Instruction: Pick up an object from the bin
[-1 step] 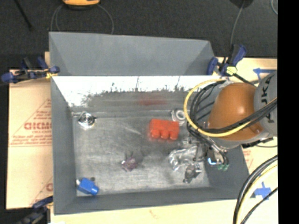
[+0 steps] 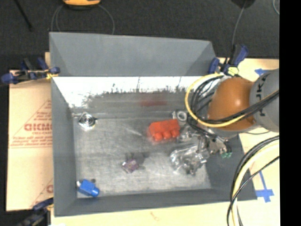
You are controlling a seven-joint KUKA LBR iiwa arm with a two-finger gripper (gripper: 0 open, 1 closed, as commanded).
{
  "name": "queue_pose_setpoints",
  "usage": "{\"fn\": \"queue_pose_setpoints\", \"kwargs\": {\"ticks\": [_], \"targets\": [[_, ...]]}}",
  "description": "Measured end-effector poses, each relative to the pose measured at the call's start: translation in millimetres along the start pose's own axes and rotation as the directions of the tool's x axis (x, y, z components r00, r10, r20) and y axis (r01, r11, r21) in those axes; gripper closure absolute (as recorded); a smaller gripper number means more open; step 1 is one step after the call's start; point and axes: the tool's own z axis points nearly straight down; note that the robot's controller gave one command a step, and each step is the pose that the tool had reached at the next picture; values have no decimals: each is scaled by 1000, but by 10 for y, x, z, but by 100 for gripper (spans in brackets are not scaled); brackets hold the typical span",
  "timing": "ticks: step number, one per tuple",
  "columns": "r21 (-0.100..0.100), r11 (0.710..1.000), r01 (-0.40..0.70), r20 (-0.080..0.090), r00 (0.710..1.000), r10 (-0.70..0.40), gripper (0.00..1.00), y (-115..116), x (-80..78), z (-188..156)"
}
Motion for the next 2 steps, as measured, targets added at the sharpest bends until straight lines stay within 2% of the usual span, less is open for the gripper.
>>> {"fn": "queue_pose_setpoints", "kwargs": {"ticks": [1,2], "targets": [[2,1000,-2,8,1000,2,100,-3,-18,-22],[3,998,58,4,998,-58,100,77,-190,-1548]]}}
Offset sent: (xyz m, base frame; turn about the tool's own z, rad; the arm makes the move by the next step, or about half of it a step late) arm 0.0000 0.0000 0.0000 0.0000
